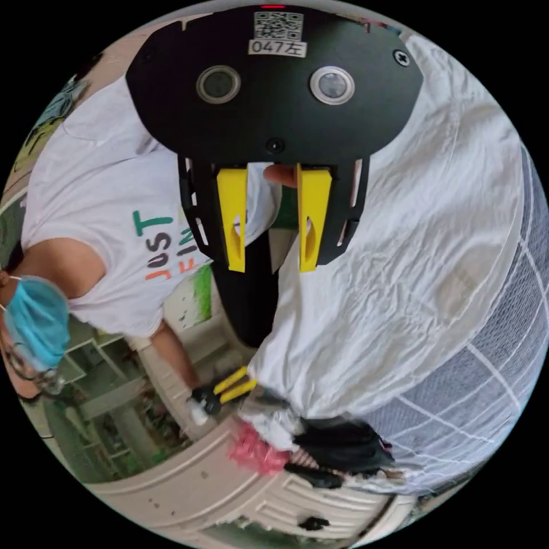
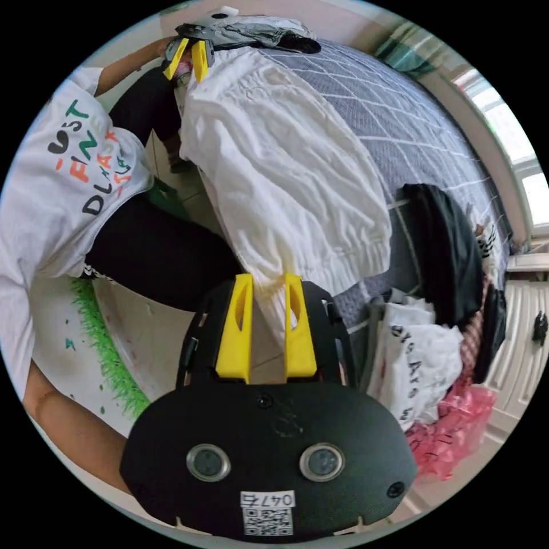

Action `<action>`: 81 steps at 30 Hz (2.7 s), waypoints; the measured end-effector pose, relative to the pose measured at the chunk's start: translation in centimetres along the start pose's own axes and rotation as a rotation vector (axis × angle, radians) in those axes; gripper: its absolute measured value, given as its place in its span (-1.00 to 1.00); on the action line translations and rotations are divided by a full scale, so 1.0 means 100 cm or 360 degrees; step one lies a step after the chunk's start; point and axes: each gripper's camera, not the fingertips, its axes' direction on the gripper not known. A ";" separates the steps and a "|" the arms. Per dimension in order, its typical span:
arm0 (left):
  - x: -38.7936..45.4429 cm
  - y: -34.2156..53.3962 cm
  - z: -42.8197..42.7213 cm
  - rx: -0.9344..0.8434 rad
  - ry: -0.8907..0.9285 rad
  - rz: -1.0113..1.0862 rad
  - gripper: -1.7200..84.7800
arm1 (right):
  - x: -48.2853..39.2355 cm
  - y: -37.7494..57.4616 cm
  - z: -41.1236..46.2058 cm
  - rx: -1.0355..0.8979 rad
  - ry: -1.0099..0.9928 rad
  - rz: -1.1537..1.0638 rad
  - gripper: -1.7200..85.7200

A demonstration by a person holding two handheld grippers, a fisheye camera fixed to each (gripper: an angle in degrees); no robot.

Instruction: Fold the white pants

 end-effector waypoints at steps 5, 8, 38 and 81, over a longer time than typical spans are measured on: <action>-0.004 0.005 -0.068 0.0338 -0.0597 -0.0058 -0.68 | 0.031 0.041 -0.036 0.0562 -0.0049 0.0326 -0.82; -0.018 -0.015 -0.072 0.0218 -0.1103 -0.0005 -0.68 | 0.061 0.041 -0.050 0.0748 0.0193 0.0476 -0.86; -0.121 0.001 -0.082 0.0222 -0.1051 -0.0073 -0.77 | 0.139 -0.128 0.049 0.0354 0.0327 0.0699 -0.89; -0.040 0.481 -0.233 0.0769 -0.1755 -0.1363 -0.98 | -0.054 -0.815 0.059 0.0960 -0.0470 -0.0202 -0.94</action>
